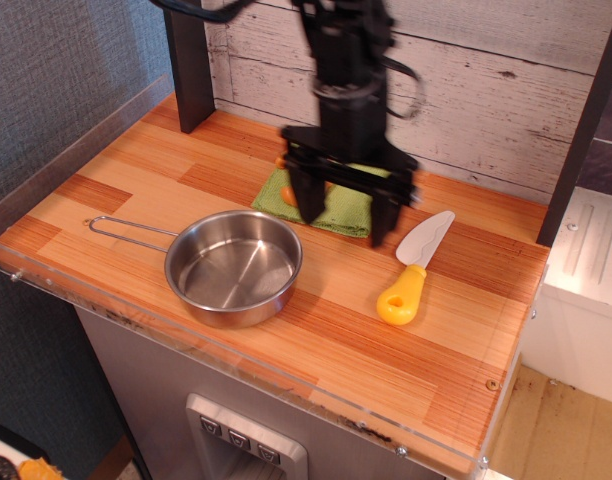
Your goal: Place the knife on the far left edge of the table
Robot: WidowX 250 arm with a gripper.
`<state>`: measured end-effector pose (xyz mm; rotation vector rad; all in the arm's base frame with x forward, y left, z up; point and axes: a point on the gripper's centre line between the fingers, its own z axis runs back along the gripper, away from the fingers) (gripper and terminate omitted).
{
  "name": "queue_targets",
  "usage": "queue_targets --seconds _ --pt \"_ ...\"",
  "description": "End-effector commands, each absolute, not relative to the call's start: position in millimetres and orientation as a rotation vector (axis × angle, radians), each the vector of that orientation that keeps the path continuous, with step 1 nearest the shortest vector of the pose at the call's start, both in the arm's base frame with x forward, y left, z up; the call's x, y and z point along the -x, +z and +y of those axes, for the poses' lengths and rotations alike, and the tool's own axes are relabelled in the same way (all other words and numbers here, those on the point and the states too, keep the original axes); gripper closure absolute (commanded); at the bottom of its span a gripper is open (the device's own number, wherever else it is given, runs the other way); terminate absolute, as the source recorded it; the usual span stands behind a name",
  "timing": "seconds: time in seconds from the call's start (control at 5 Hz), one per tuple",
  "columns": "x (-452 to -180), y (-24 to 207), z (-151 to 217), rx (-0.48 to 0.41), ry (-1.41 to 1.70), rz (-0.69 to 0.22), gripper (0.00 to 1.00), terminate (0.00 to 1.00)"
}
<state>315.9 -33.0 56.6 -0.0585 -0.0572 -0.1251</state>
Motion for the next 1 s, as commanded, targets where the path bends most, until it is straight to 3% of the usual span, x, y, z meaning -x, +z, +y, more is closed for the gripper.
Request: queue_targets --seconds 0.0,0.2,0.6,0.8 --pt "-304.3 55.5 -65.9 -0.063 -0.157 -0.130 0.00 0.00" --pt "-305.2 32.7 -75.4 -0.049 -0.103 -0.121 0.00 0.00" --pt "-308.5 15.6 -78.9 -0.006 0.006 -0.118 0.00 0.00" --pt "-308.6 15.7 -76.3 -0.007 0.010 -0.126 1.00 0.00"
